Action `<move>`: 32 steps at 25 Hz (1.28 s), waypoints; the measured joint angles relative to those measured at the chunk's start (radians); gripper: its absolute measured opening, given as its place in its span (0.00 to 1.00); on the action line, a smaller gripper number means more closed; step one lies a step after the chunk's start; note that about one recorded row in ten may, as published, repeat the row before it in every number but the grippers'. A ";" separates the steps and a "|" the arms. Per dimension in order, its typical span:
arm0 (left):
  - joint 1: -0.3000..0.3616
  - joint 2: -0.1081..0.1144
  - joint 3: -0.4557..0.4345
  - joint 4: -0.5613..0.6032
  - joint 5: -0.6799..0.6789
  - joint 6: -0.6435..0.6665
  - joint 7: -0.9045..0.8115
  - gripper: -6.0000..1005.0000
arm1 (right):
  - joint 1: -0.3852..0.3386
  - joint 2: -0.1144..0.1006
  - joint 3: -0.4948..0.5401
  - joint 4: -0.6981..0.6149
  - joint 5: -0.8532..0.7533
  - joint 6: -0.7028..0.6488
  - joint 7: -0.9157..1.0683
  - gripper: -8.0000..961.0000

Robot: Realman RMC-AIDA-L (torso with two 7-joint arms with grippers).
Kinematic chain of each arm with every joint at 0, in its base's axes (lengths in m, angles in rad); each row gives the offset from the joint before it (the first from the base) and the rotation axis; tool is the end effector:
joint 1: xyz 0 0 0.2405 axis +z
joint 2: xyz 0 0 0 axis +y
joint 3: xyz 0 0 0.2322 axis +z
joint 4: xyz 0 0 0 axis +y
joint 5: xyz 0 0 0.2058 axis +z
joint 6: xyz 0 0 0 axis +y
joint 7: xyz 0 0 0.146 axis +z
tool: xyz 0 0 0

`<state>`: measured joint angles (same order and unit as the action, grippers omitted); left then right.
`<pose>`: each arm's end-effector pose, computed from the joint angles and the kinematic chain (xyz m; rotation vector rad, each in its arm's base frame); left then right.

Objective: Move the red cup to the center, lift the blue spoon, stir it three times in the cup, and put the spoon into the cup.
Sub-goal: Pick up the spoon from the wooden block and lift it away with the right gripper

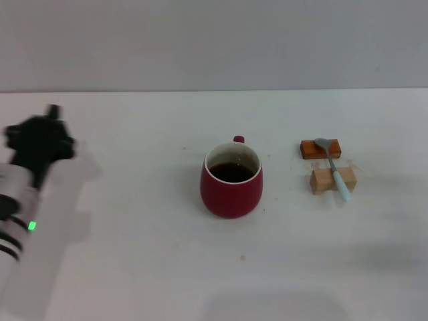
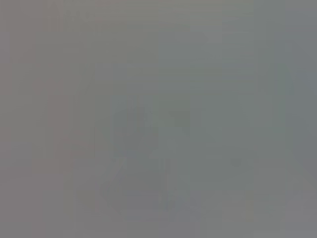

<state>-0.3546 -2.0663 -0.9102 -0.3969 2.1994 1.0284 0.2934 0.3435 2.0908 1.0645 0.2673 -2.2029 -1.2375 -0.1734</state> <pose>-0.2994 0.3257 -0.0047 -1.5472 -0.4099 -0.4591 0.3234 0.3082 0.0375 -1.2885 0.4244 0.5394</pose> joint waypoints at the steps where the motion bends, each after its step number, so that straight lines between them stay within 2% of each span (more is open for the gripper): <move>1: 0.004 0.001 -0.023 0.009 0.000 0.013 -0.033 0.01 | -0.011 0.000 0.000 0.017 0.002 0.009 0.000 0.84; 4: 0.014 0.003 -0.098 0.051 0.000 0.071 -0.150 0.02 | -0.034 0.000 -0.001 0.050 0.004 0.029 0.000 0.84; 8: 0.019 0.006 -0.144 0.096 0.001 0.122 -0.278 0.05 | -0.062 0.001 -0.024 0.087 0.004 0.051 0.000 0.84; 10: 0.019 0.006 -0.144 0.096 0.001 0.122 -0.278 0.20 | -0.080 0.001 -0.042 0.115 0.005 0.059 -0.001 0.84; 11: 0.011 0.006 -0.159 0.115 0.001 0.119 -0.331 0.28 | -0.089 0.001 -0.050 0.130 0.005 0.062 -0.003 0.84; 16: -0.010 0.006 -0.167 0.141 0.001 0.102 -0.373 0.49 | -0.153 0.000 -0.073 0.218 0.007 0.066 -0.024 0.84; 18: -0.019 0.006 -0.173 0.147 0.001 0.091 -0.372 0.52 | -0.184 0.000 -0.097 0.260 0.026 0.066 -0.078 0.84; 20: -0.027 0.006 -0.176 0.153 0.000 0.082 -0.371 0.56 | -0.206 -0.001 -0.149 0.304 0.082 0.067 -0.155 0.84; 21: -0.047 0.006 -0.179 0.170 0.000 0.067 -0.372 0.58 | -0.218 -0.003 -0.230 0.348 0.171 0.063 -0.234 0.84; 23: -0.053 0.006 -0.179 0.175 0.000 0.066 -0.372 0.62 | -0.224 -0.005 -0.296 0.377 0.237 0.055 -0.284 0.84; 24: -0.059 0.006 -0.179 0.180 0.000 0.065 -0.371 0.64 | -0.224 -0.005 -0.296 0.377 0.237 0.055 -0.284 0.84; 26: -0.062 0.006 -0.179 0.183 0.000 0.065 -0.370 0.67 | -0.238 -0.006 -0.378 0.409 0.265 0.051 -0.300 0.84; 32: -0.088 0.007 -0.191 0.210 0.000 0.051 -0.371 0.81 | -0.250 -0.006 -0.486 0.453 0.275 0.051 -0.300 0.84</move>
<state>-0.4427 -2.0593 -1.1012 -0.1871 2.1998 1.0796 -0.0772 0.0940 2.0851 0.5787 0.7198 -1.9274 -1.1868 -0.4732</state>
